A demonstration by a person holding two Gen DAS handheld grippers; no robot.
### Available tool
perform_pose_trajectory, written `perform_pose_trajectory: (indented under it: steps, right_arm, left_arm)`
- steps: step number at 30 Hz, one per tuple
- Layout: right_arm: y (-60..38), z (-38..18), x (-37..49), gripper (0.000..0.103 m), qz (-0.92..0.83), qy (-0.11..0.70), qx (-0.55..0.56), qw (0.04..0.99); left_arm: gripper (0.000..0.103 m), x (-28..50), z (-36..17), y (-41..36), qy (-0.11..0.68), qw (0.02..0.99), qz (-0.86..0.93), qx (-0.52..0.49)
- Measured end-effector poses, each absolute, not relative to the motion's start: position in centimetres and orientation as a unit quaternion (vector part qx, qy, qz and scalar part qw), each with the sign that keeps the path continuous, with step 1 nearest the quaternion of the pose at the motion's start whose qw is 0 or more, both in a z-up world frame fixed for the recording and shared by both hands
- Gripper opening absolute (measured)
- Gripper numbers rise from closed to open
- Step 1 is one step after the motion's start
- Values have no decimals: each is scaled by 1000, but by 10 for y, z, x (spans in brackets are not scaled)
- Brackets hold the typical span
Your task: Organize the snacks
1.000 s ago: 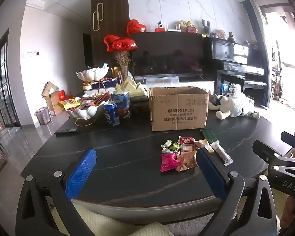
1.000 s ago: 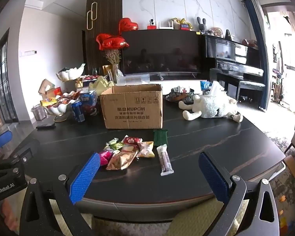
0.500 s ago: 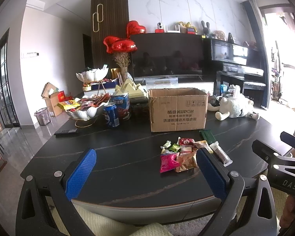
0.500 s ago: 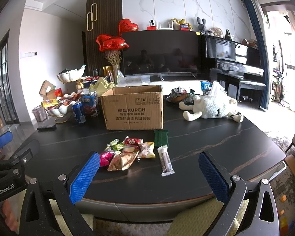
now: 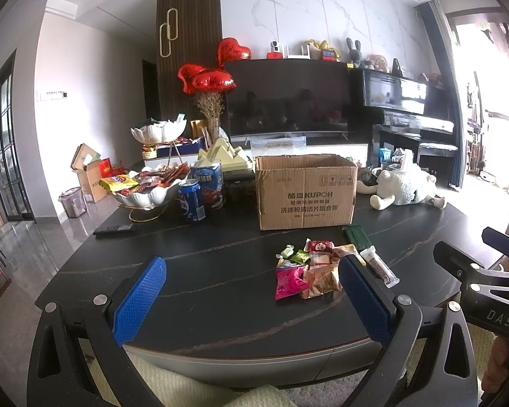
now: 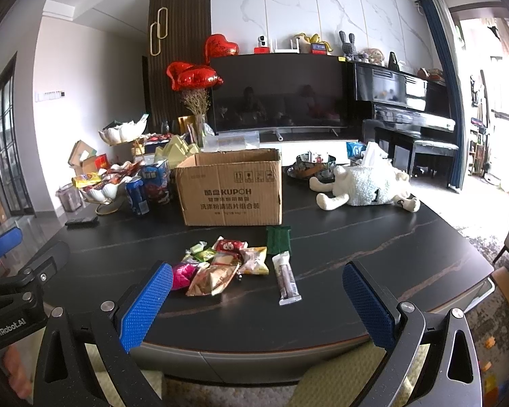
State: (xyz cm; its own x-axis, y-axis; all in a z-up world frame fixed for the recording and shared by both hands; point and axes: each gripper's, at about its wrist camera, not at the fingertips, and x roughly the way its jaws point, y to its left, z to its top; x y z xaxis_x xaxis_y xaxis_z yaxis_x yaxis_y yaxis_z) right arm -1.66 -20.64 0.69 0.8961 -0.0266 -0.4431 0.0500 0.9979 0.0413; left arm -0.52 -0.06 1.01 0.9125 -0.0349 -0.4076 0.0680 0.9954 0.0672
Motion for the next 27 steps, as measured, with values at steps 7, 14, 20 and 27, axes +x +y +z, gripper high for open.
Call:
perform_pose_trajectory:
  steps: [7, 14, 20, 27]
  right_arm:
    - [-206, 8, -18, 101, -19, 226, 26, 974]
    - [-205, 7, -17, 101, -20, 225, 26, 974]
    - [-206, 7, -18, 101, -20, 224, 27, 974]
    - [-205, 7, -18, 101, -20, 224, 26, 974]
  left_arm:
    - [103, -5, 10, -1, 208, 977, -27, 40]
    - [103, -6, 10, -1, 207, 977, -26, 40]
    - [103, -6, 9, -1, 207, 977, -26, 40]
    - [103, -7, 10, -1, 207, 977, -27, 39]
